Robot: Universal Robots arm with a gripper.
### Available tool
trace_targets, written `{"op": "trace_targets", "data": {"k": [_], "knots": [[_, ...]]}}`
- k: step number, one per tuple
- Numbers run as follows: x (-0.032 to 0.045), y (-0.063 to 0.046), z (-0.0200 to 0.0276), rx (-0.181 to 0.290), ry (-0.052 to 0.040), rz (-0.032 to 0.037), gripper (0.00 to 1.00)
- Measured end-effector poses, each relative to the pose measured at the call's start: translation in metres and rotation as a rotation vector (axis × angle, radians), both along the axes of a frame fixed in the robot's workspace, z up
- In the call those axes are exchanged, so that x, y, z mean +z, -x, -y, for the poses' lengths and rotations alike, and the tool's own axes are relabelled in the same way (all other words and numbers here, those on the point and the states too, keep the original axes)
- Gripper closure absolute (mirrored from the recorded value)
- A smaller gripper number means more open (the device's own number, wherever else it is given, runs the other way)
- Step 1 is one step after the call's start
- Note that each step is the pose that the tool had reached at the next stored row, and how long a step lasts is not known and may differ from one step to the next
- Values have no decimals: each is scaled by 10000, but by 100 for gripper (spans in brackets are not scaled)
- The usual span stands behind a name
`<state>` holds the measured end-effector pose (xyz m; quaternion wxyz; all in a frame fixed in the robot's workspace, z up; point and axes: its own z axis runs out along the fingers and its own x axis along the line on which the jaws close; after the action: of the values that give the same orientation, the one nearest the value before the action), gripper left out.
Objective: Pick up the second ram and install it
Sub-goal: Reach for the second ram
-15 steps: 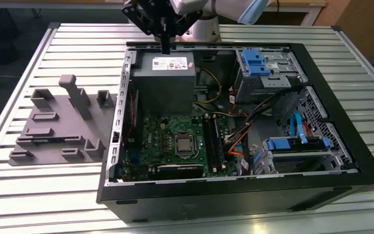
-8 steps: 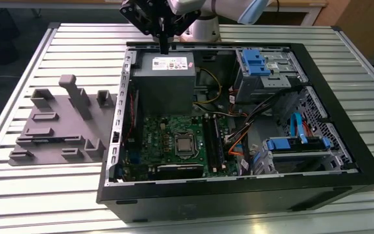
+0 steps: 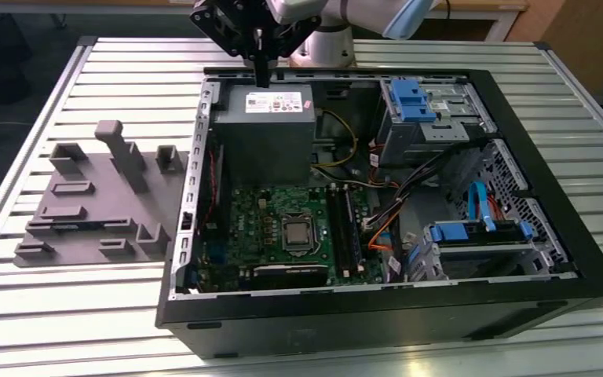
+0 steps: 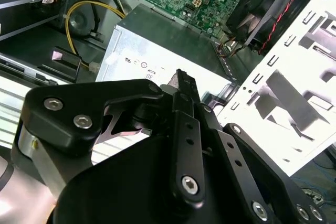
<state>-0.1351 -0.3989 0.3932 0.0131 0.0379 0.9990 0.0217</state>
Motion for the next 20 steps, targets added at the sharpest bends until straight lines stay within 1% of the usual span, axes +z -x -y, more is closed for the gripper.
{"op": "trace_targets", "data": {"k": [20], "knots": [[-1, 73, 0, 1, 0, 0, 89]]}}
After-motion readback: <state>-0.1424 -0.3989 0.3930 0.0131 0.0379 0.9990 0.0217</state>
